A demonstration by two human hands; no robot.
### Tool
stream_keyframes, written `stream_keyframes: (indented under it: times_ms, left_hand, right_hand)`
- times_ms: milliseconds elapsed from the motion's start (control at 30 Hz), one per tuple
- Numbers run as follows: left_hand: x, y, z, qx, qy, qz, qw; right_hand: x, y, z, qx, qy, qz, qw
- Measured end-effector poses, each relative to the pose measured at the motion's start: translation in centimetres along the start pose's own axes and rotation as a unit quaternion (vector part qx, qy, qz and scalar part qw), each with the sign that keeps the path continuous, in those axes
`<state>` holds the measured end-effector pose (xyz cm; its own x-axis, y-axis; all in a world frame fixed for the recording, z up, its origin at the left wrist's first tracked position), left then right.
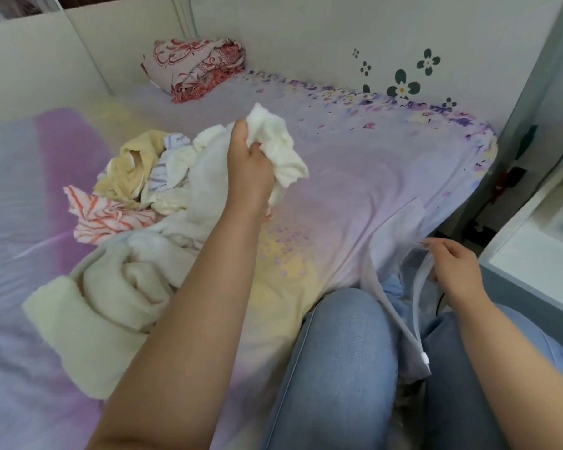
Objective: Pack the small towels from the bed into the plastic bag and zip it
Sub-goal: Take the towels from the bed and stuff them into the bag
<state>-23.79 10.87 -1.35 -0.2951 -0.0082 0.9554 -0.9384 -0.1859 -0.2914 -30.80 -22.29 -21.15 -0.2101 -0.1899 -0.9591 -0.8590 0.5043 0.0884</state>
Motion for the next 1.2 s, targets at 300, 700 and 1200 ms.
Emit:
stream_keyframes:
  times_ms: [300, 700, 1200]
  left_hand:
    - [3.0, -1.0, 12.6, -0.099, 0.371, -0.133, 0.914]
    - [-15.9, 14.9, 22.7, -0.507, -0.507, 0.058, 0.695]
    - [-10.2, 9.3, 9.1, -0.232, -0.476, 0.156, 0.834]
  right_hand:
    - [2.6, -0.3, -3.6, 0.05, -0.168, 0.134, 0.975]
    - [1.7, 0.0, -5.1, 0.022, -0.15, 0.101, 0.983]
    - [0.2, 0.5, -2.5, -0.037, -0.1, 0.025, 0.994]
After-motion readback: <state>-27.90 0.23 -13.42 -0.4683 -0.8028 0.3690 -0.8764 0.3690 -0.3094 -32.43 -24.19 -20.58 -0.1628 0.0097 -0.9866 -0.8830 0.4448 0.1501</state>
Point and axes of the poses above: each hand's wrist, its own y-axis away from the middle knuckle, its own z-axis out of the palm, x = y × z, the point moved 9 cm from there along -y, towards the middle knuckle
